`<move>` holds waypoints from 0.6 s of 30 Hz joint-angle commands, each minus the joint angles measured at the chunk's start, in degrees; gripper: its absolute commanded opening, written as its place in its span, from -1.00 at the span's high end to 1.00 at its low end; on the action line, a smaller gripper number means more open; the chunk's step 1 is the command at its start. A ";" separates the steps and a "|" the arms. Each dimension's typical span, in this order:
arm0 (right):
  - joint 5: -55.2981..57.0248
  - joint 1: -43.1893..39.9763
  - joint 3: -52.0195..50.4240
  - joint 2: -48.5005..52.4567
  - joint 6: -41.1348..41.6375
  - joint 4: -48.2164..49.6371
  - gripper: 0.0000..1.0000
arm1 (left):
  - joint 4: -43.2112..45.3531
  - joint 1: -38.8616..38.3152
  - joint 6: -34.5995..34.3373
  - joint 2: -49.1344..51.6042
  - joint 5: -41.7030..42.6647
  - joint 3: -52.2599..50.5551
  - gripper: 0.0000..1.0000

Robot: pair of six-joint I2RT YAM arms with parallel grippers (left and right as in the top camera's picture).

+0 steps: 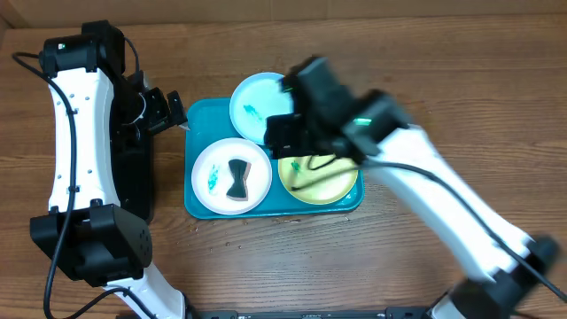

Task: Clean dirty plates on tray and stack at the side
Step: 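Reach the right gripper to the white plate rim and grip it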

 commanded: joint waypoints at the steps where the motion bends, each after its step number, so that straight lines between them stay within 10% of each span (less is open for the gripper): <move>1: 6.45 1.07 0.02 6.69 6.23 0.81 -0.14 | -0.15 -0.02 -0.09 -0.39 -0.15 0.02 -1.00; 18: 6.03 3.30 -0.28 21.35 2.95 8.83 0.01 | 0.26 -0.02 -0.09 -0.39 -0.15 0.02 -1.00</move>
